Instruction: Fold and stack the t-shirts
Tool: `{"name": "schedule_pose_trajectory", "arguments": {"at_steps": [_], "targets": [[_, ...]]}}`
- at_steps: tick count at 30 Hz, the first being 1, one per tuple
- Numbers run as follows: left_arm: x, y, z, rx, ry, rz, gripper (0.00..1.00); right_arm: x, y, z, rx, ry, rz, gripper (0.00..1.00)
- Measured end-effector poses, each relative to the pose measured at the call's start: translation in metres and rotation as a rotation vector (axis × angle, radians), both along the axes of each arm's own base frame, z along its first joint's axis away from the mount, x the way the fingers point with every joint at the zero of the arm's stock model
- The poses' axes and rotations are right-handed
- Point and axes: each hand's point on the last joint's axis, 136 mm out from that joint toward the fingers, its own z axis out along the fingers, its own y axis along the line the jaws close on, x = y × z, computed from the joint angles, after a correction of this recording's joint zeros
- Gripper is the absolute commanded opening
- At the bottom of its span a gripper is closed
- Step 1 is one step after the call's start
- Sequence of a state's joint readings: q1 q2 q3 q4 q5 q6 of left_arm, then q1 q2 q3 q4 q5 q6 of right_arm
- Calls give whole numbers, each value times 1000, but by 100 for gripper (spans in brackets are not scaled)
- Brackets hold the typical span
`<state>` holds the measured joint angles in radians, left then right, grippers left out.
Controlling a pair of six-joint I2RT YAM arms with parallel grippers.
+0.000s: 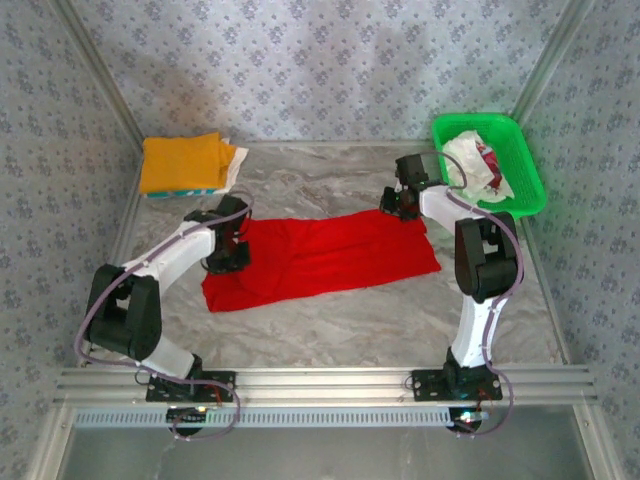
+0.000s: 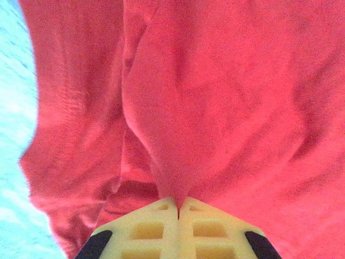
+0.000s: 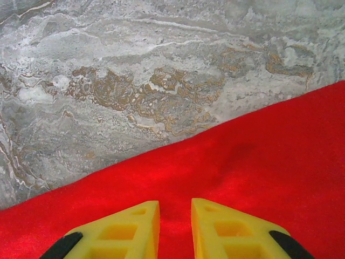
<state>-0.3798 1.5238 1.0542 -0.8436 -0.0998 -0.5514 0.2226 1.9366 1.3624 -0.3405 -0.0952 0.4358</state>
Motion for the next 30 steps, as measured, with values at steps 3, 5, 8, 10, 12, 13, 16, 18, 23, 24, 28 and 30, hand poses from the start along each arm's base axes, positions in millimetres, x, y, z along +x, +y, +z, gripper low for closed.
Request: {"name": "schedule_pose_trajectory", "arguments": {"at_steps": [3, 5, 8, 10, 12, 13, 16, 18, 23, 24, 28, 30], "targets": [[2, -4, 20, 64, -20, -35, 5, 1, 1, 0, 8, -1, 3, 24], [-1, -5, 28, 101, -14, -56, 7, 1, 1, -2, 10, 0, 4, 24], [-10, -4, 32, 157, 23, -76, 12, 1, 2, -3, 14, 4, 7, 24], [-21, 1, 30, 204, 69, -77, 25, 1, 2, -3, 15, 5, 8, 24], [-34, 7, 30, 241, 115, -79, 42, 1, 2, -4, 18, 6, 8, 24], [-39, 10, 32, 263, 131, -77, 43, 1, 2, -4, 19, 6, 8, 24], [-46, 16, 47, 315, 137, -84, 43, 1, 1, -4, 21, 7, 7, 24], [-48, 19, 57, 336, 118, -86, 42, 1, 1, -4, 21, 7, 7, 24], [-47, 28, 61, 336, 70, -72, 37, 0, 2, -3, 11, 12, 16, 24], [-44, 28, 58, 323, 56, -67, 36, -1, 2, -3, 2, 16, 21, 24], [-13, 22, 42, 165, -54, 8, 28, 0, 11, 5, -38, 17, 53, 16], [7, 23, 34, 76, -114, 68, 24, 0, 19, 7, -56, 17, 75, 11]]}}
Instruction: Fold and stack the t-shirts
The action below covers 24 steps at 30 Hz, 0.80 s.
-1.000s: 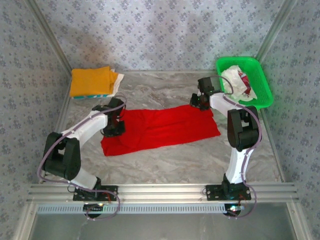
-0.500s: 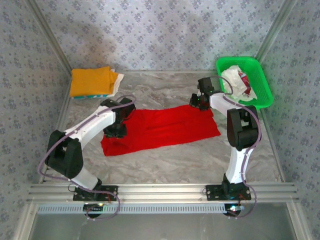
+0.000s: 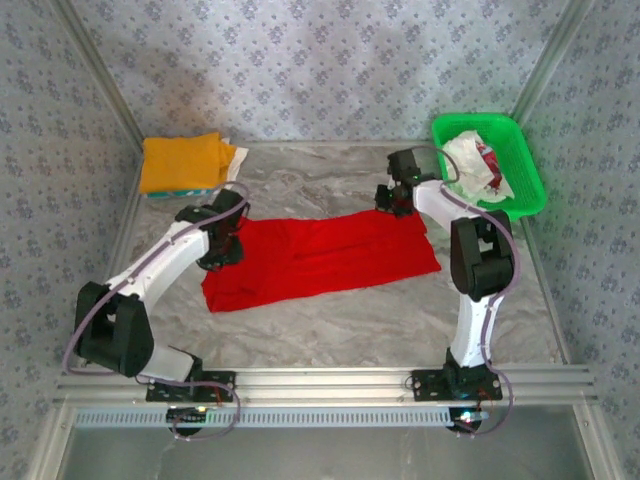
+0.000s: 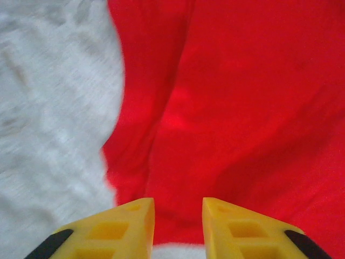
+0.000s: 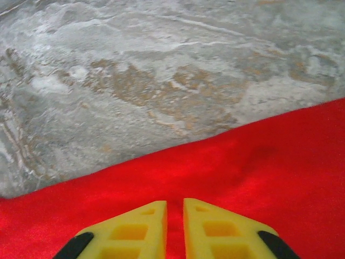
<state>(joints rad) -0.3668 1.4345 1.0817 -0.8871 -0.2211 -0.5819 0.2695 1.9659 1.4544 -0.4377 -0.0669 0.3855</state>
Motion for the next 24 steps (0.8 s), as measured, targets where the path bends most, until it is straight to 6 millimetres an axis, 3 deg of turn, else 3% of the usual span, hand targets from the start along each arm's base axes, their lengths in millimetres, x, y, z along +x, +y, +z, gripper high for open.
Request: {"name": "schedule_pose_trajectory", "arguments": {"at_steps": [3, 6, 13, 18, 24], "targets": [[31, -2, -11, -94, -64, 52, 19, -4, 9, -6, -13, 21, 27, 7], [53, -19, -32, -153, -70, 38, 16, -10, 9, -23, -28, 74, 31, 5], [69, -35, -89, -202, 4, 54, 13, -25, 2, -54, -20, 171, -7, 2], [104, -48, -90, -241, -50, 48, 12, -33, -5, -55, 34, 155, -66, 1], [186, -82, -85, -272, -136, -17, 12, -90, -29, -58, 79, 179, -168, 2]]}}
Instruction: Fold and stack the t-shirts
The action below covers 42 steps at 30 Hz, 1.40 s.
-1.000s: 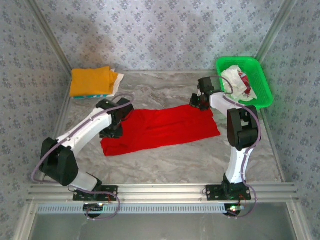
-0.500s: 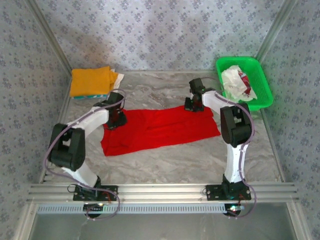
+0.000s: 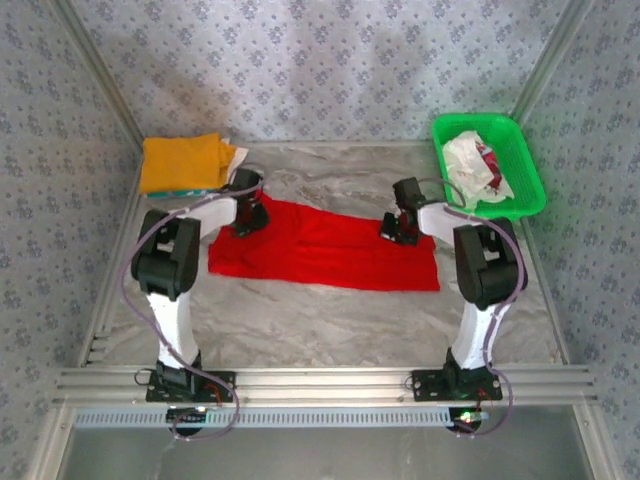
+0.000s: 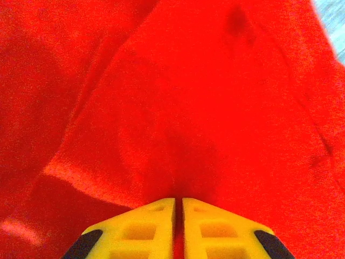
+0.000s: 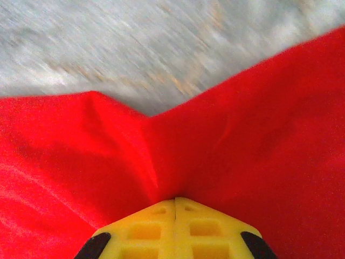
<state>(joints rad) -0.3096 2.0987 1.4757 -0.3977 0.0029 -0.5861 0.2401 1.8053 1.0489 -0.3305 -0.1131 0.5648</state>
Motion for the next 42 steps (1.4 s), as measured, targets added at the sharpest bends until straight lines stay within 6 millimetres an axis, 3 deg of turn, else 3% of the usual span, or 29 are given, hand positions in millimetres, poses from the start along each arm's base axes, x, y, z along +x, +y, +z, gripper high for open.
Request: {"name": "schedule_pose_trajectory", "arguments": {"at_steps": [4, 8, 10, 12, 15, 18, 20, 23, 26, 29, 31, 35, 38, 42], "targets": [[69, -41, 6, -9, -75, -86, 12, -37, -2, -1, 32, 13, -59, 3], [132, -83, 19, -28, -174, -173, 18, -79, 29, 0, 65, 29, -26, 5], [151, -98, 32, -41, -235, -211, 24, -101, 47, 0, 78, 36, 16, 7], [158, -108, 47, -62, -282, -236, 27, -120, 62, 2, 77, 39, 62, 9], [156, -111, 70, -81, -307, -256, 28, -125, 68, 13, 46, 12, 91, 11], [149, -99, 89, -71, -290, -247, 27, -97, 71, 41, 23, -53, 100, 10], [136, -83, 99, -62, -261, -232, 27, -61, 83, 67, 24, -122, 133, 8], [95, -54, 113, -106, -289, -169, 31, -7, 108, 94, 25, -210, 206, 7], [44, -20, 131, -172, -338, -72, 33, 37, 133, 96, 22, -232, 272, 3], [22, -3, 136, -203, -370, -16, 31, 71, 152, 82, 15, -217, 322, 1], [19, -6, 127, -214, -365, -10, 31, 91, 160, 66, 7, -200, 338, 0], [15, -13, 81, -215, -283, -7, 29, 123, 165, 33, -13, -162, 332, 0], [19, -18, 40, -209, -205, 1, 28, 131, 160, 11, -6, -126, 308, 0], [42, -30, 6, -225, -158, -6, 26, 136, 153, 9, 20, -135, 252, 0]]}}
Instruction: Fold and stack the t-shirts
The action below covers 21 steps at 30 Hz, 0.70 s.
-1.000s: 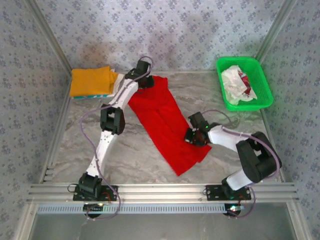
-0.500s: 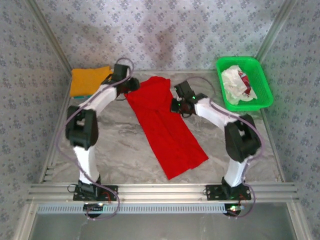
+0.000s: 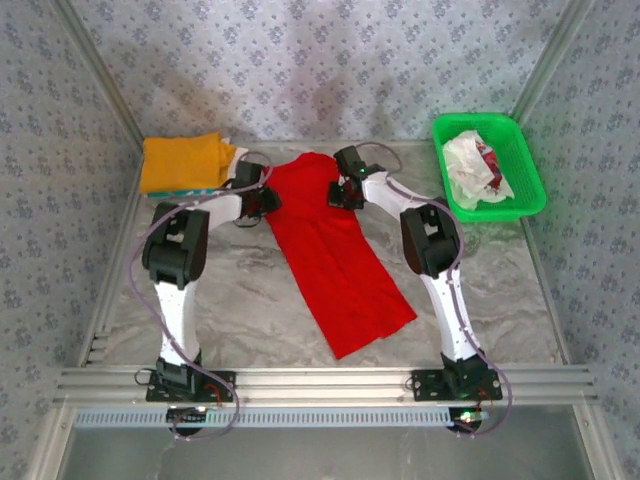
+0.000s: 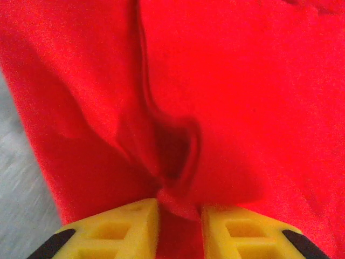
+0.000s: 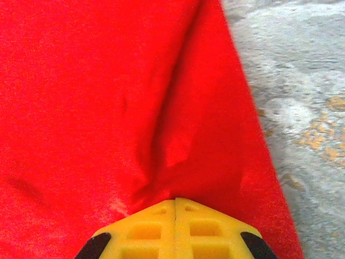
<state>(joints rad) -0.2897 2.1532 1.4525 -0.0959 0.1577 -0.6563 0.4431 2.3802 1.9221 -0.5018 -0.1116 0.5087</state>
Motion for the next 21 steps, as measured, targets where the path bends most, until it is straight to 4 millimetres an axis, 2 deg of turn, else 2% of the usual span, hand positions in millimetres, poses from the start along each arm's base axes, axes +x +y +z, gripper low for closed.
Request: {"name": "schedule_pose_trajectory", "arguments": {"at_steps": [3, 5, 8, 10, 14, 16, 21], "targets": [[38, -19, 12, -20, -57, -40, 26, -7, -10, -1, 32, 1, -66, 0], [59, -37, 12, -12, -76, -93, 26, -15, -18, -3, 56, 11, -113, 0], [77, -70, 10, -3, -88, -178, 26, -31, -28, -4, 94, 12, -180, 0], [80, -89, 12, 2, -94, -227, 25, -41, -34, -3, 100, 16, -216, 0], [64, -106, 15, 31, -83, -289, 28, -44, -37, -3, 118, 25, -264, 0], [58, -104, 14, 45, -74, -305, 28, -44, -39, -2, 124, 22, -284, 0], [64, -88, 28, 56, -82, -309, 31, -35, -48, 4, 91, 20, -277, 0]]}}
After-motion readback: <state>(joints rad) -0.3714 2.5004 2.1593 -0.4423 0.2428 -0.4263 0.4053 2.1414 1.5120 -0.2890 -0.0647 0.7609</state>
